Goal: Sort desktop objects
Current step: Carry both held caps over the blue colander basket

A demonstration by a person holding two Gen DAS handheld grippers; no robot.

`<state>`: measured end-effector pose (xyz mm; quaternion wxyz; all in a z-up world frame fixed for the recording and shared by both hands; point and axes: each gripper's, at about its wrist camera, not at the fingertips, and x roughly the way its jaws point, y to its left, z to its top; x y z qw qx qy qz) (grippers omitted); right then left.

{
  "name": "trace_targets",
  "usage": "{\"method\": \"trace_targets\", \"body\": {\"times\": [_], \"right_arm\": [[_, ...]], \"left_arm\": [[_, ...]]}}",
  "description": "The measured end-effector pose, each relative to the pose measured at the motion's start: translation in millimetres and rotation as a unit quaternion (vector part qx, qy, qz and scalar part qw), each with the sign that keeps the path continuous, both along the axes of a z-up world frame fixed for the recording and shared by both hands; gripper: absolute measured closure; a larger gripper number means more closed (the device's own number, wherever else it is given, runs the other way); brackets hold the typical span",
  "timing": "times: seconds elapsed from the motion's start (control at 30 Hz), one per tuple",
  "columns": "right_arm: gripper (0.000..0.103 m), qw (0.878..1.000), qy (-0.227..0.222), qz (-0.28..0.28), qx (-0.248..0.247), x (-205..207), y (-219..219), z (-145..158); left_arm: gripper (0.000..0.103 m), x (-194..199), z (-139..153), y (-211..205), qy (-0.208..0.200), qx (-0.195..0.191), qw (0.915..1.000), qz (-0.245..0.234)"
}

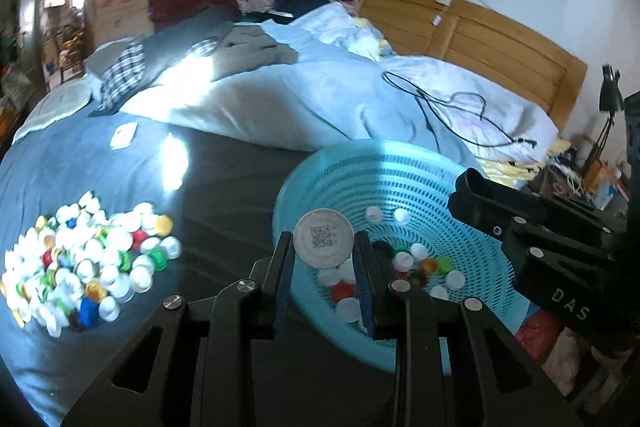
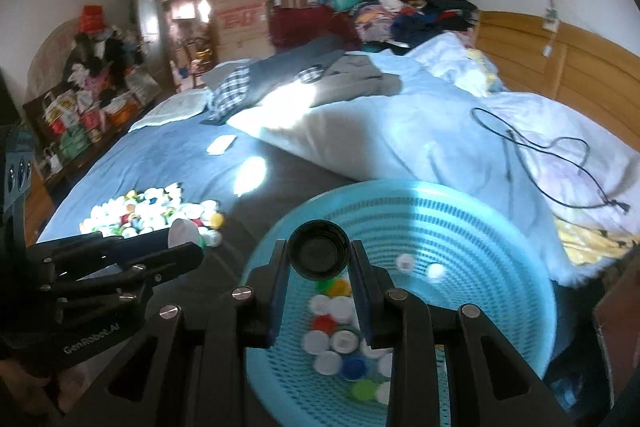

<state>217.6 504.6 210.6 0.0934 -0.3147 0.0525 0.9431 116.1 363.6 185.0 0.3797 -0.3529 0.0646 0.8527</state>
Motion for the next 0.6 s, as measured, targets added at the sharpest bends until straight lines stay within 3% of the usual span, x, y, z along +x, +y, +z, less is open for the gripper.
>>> {"method": "trace_targets", "body": {"times": [0.2,0.43,0.6], "right_arm": [[0.071,1.000,-0.010,-0.023,-0.012,10.5,31.0,-3.1],[0.071,0.998,-0.040,-0.036,-0.040,12.9,55.6,-19.0],[0.071,0.997,-0.050,-0.035,-0.053,11.4,61.4,-27.7]], "left_arm": [[0.078,6.7,-1.4,40.6,0.003,-0.036,0.9992,-0.017],[0.078,5.0,-26.2,73.3,-0.019,-0.117,0.9927,-0.022],[0.078,7.9,-34.6,82.9,-0.026,-0.138,0.9896,-0.028]]}}
